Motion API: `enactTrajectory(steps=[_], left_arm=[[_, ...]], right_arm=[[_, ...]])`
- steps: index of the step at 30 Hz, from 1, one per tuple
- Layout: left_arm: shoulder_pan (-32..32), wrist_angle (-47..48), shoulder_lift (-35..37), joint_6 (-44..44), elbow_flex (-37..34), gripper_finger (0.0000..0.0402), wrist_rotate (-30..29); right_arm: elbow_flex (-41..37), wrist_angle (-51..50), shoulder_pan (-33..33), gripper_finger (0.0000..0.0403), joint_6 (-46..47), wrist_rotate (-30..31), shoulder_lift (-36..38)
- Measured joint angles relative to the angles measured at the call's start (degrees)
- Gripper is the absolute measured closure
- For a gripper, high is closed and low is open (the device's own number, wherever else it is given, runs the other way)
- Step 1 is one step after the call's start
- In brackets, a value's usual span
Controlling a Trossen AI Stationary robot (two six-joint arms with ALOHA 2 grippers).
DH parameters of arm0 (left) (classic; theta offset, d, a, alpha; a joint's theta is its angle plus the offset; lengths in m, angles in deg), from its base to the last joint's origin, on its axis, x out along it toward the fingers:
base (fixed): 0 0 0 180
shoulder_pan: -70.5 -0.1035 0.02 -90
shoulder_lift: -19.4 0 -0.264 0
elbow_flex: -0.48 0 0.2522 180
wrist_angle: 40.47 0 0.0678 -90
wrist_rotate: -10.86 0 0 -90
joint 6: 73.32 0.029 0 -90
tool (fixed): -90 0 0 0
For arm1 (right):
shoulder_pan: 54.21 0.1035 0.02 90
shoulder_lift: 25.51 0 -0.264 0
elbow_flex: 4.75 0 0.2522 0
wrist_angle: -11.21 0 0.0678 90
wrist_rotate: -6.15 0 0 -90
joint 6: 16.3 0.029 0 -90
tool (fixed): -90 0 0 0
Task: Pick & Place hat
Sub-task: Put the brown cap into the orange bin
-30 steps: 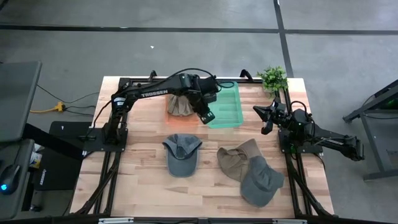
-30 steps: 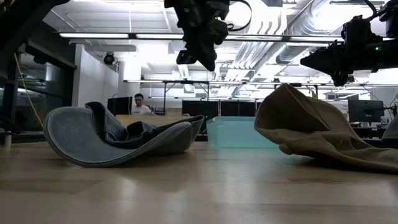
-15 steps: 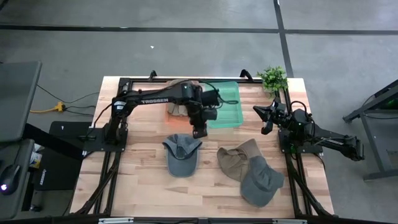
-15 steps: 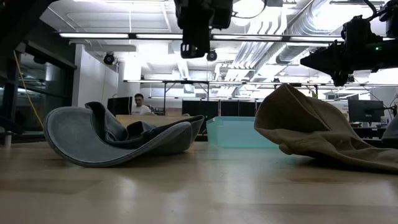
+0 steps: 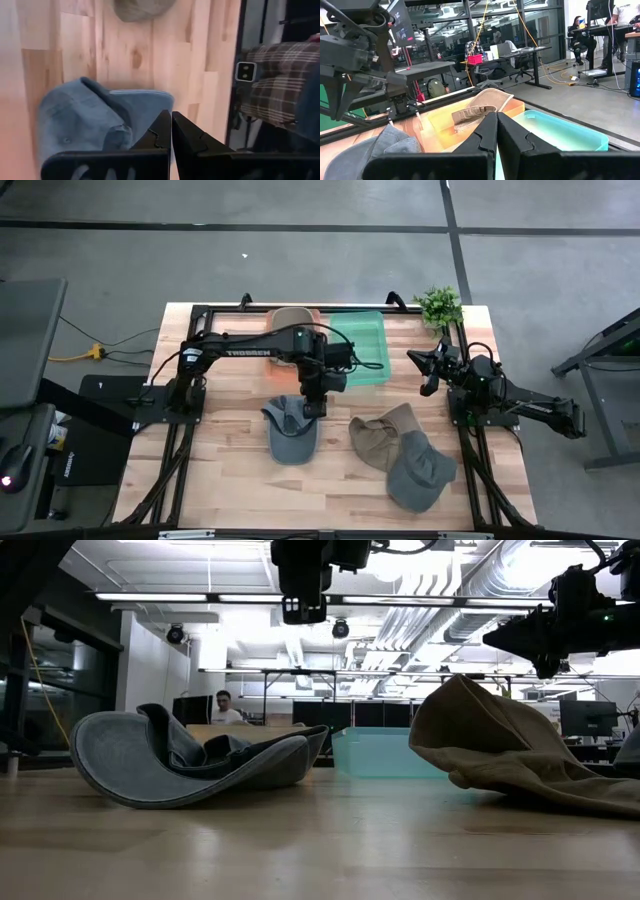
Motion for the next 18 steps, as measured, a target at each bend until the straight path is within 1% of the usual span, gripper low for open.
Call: enactTrajectory(steps=[4, 10, 14, 18], left_arm=[[0.44, -0.71, 0.00, -3.06, 0.02, 0.0401, 0.41], [1.90, -4.17, 0.00, -5.25, 0.01, 0.0402, -0.30], [2.73, -7.41, 0.00, -6.37, 0.00, 0.0402, -3.88], [3.05, -12.88, -0.59, -5.92, 0.02, 0.0401, -5.45]], right_arm=[[-0.01, 0.00, 0.00, 0.0398, 0.00, -0.01, 0.00], [-0.02, 0.00, 0.02, 0.0398, 0.00, 0.00, 0.02], [-0.01, -0.01, 0.00, 0.0398, 0.00, 0.00, 0.00], [-0.02, 0.00, 0.00, 0.0398, 0.00, 0.00, 0.00]])
